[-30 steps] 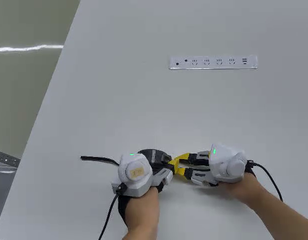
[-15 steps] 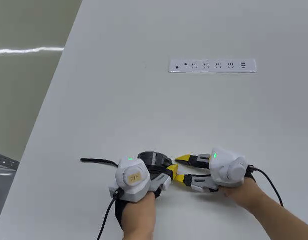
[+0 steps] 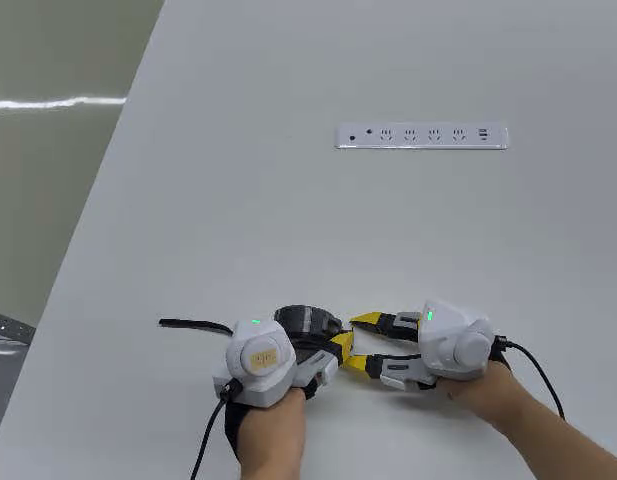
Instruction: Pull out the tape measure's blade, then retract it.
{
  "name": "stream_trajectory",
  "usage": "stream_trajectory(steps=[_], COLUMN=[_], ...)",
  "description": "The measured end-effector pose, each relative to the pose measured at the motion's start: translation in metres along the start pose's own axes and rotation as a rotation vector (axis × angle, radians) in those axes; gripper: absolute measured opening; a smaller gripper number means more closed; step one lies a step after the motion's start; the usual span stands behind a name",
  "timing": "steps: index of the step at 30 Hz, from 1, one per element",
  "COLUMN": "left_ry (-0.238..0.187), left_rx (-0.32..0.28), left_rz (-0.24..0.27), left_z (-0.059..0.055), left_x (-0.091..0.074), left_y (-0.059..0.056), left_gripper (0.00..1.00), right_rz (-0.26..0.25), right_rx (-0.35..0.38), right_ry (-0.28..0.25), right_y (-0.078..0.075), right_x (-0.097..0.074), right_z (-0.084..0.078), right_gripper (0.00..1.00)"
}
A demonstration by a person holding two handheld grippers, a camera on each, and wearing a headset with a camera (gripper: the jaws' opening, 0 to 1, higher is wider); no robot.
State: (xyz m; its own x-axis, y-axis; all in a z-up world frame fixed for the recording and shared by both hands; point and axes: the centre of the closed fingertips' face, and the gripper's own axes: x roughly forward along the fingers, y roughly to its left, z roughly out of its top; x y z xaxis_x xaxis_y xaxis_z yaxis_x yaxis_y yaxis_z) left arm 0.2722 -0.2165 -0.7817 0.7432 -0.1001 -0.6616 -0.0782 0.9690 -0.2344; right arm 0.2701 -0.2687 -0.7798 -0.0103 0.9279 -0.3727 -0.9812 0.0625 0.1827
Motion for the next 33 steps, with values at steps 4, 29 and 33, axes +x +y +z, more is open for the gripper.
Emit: stream_trajectory(steps=[4,29,33], left_ry=[-0.001,-0.042,-0.046], left_rx=[0.010,0.161,0.177], left_rz=[-0.011,-0.106,-0.132], left_z=[-0.001,-0.005,-0.004], left_x=[-0.001,-0.019,-0.020], left_y=[0.000,0.005,0.002], left_gripper=[0.74,0.76,0.75], right_rz=[-0.011,-0.137,-0.161], right_rx=[0.003,0.086,0.094], right_ry=[0.002,-0.052,-0.060], right_y=[0.001,0.009,0.010], right_x=[-0.005,-0.037,-0.044], right_z=[-0.002,-0.006,-0.005], right_gripper=[0.35,0.40,0.40])
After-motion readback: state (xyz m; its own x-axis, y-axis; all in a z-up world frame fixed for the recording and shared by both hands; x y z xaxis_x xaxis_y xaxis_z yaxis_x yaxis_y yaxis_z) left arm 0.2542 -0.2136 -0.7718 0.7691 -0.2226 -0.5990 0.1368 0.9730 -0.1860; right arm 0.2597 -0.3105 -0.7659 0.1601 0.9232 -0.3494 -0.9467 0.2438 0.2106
